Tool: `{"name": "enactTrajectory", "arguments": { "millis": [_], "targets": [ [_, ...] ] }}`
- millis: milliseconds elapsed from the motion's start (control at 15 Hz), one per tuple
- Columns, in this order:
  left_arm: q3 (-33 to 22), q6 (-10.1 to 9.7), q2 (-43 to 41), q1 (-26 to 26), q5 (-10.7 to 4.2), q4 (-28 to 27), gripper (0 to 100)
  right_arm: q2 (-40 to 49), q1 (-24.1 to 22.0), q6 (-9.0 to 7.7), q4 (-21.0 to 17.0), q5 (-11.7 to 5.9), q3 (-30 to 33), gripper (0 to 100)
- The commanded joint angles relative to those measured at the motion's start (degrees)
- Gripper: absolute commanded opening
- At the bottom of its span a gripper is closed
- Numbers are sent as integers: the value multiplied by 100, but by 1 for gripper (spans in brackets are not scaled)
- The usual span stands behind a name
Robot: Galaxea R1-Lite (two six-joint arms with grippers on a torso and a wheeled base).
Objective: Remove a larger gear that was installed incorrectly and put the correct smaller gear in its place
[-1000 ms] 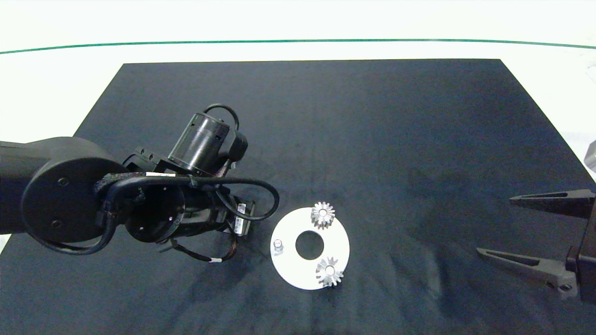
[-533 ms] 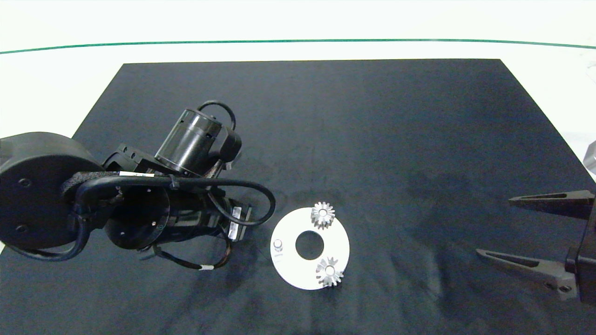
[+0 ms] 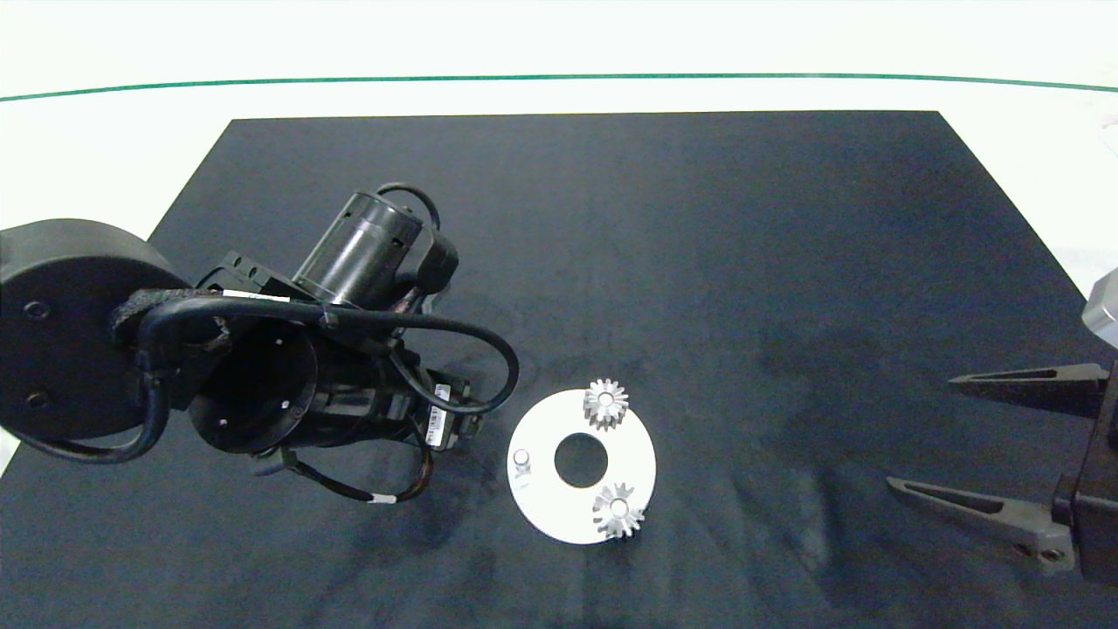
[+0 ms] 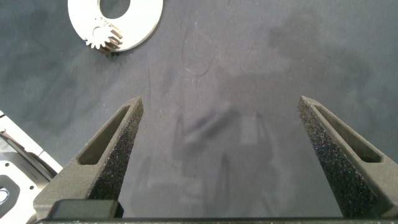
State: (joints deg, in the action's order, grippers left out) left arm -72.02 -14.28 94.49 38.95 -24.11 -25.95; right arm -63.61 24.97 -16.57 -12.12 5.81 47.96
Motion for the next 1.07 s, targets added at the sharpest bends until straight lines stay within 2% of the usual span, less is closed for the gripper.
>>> {"name": "enactTrajectory", "arguments": {
  "millis": [67, 133, 200, 400, 600, 1067],
  "targets": [
    [-110, -198, 272, 78, -23, 90, 100, 7, 26, -13, 104, -10, -67, 100],
    [-181, -313, 395, 69, -23, 99, 100, -2, 26, -13, 175, -45, -102, 100],
    [-207, -330, 448, 69, -14, 99, 100, -2, 26, -22, 183, -107, -111, 100],
    [-260, -365, 571, 69, -6, 99, 100, 7, 26, -13, 227, -124, -111, 100],
    [-374, -559, 720, 34, -23, 99, 100, 33, 26, -22, 254, -124, -129, 100],
    [-383, -532, 843, -36, -23, 90, 100, 51, 26, -22, 263, -133, -146, 100]
  ]
}}
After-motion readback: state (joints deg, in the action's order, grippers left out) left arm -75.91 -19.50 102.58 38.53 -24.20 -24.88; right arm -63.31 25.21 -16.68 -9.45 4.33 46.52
